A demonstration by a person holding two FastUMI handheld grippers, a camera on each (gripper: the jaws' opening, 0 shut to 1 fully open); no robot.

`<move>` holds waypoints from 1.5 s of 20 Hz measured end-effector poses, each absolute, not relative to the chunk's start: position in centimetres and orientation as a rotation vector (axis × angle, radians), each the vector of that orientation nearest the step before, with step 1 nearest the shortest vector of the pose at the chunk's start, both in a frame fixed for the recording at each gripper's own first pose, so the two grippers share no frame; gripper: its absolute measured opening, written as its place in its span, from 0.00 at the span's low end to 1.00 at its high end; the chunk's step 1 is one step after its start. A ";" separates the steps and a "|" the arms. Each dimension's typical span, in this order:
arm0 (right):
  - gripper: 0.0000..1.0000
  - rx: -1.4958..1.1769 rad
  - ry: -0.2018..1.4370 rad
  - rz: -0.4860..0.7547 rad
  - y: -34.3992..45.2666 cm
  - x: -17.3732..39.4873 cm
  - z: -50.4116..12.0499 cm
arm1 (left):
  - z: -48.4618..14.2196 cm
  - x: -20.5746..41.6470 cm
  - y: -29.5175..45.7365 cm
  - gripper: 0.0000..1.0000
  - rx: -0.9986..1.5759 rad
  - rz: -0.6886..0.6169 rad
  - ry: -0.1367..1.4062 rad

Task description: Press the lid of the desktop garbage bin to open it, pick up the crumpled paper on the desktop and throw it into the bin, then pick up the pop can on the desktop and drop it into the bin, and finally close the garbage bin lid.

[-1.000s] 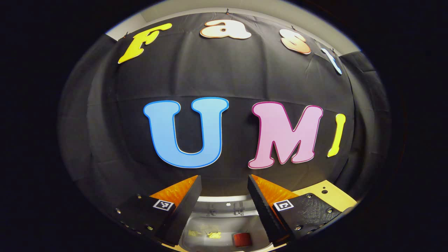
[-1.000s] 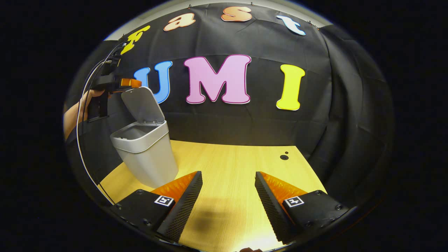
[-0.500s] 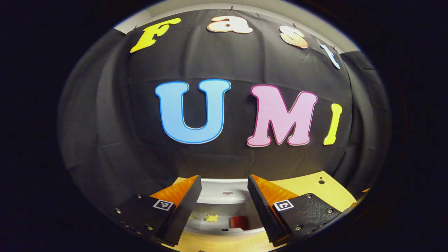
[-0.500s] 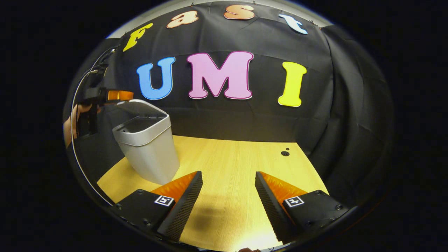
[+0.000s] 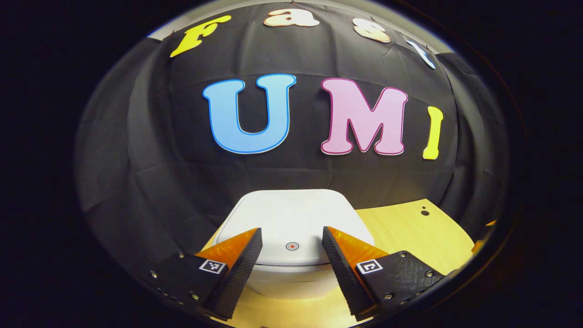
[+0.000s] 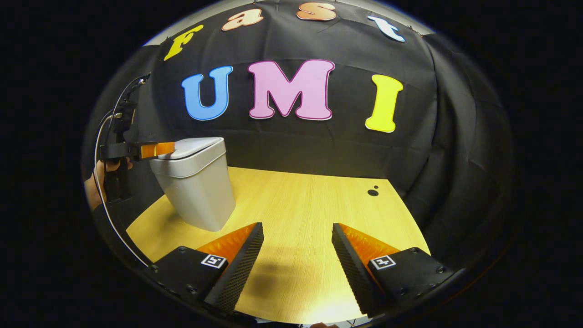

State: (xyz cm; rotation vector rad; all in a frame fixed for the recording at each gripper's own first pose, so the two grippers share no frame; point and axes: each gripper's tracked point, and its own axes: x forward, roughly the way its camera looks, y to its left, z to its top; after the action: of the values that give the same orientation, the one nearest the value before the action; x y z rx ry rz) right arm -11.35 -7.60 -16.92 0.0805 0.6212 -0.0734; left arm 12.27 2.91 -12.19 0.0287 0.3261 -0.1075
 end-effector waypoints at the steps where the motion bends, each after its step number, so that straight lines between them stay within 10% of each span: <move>1: 0.98 0.080 0.625 -0.073 -7.6 -11.5 -17.0 | -12.3 12.3 2.8 0.89 0.027 -0.117 0.327; 30: 0.98 0.114 0.320 0.170 -5.0 -1.6 -6.3 | 1.1 7.5 -5.3 0.88 -0.099 -0.095 0.042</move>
State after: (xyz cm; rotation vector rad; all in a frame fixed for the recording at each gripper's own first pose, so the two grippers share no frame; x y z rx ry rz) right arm -1.57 -4.97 -6.31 0.1140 0.3197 0.1696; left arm 7.46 -5.34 1.06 -0.0989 0.0416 -0.0945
